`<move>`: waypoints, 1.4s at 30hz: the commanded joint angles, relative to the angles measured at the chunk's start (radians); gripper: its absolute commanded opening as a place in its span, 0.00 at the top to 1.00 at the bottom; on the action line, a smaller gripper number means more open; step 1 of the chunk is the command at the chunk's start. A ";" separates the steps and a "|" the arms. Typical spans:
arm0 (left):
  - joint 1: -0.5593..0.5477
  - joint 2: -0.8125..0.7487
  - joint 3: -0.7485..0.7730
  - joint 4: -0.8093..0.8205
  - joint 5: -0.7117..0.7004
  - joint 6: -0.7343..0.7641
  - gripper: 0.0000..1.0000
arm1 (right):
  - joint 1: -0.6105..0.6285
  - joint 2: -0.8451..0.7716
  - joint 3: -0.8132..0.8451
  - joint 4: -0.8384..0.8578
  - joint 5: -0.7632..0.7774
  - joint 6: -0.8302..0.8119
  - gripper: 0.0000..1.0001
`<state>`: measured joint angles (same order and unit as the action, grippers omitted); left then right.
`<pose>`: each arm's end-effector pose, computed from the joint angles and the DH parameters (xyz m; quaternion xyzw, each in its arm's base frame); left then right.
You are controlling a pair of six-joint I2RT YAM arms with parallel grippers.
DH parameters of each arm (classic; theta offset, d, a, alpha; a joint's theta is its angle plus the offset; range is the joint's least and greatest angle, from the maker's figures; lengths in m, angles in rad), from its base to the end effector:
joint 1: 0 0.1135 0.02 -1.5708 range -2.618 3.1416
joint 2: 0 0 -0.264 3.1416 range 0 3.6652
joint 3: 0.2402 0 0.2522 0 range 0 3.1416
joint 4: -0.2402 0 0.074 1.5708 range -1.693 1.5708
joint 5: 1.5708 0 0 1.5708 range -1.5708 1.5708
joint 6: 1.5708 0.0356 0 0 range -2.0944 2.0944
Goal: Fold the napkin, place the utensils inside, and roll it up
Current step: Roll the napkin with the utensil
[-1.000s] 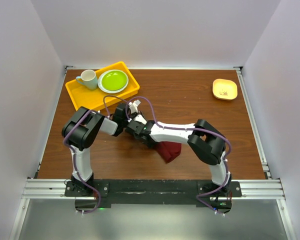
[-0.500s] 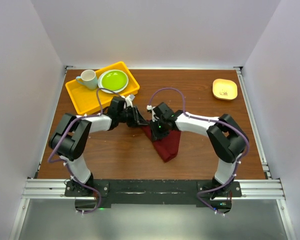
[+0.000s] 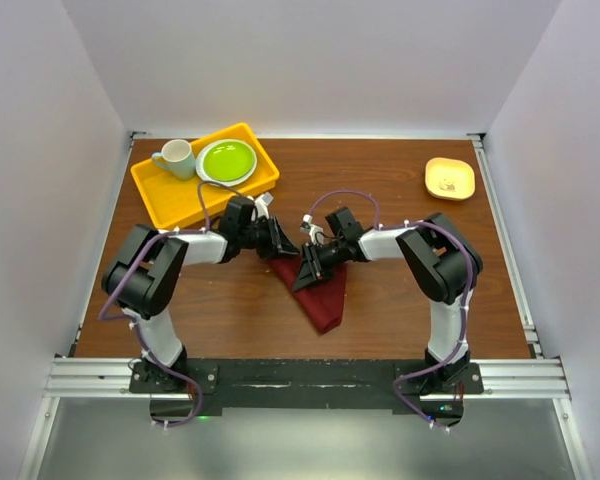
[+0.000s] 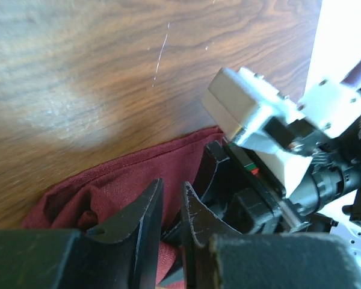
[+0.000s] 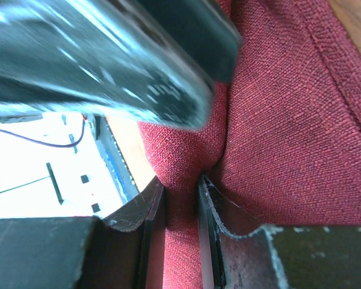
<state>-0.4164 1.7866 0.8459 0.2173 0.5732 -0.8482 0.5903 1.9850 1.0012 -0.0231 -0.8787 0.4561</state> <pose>0.3097 -0.1581 0.1400 -0.0738 0.8790 -0.4409 0.1658 0.2868 0.2251 0.1027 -0.1764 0.8594 0.4797 0.0140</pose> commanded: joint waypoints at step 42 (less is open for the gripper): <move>-0.019 0.103 -0.122 0.131 0.002 0.038 0.93 | 0.434 -0.008 0.458 -0.790 1.181 -0.044 0.54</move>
<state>-0.4389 1.8999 0.7391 0.4759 0.6266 -0.8715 1.0248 1.9930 1.4250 -0.7784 0.2443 0.4011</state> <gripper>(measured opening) 0.074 0.598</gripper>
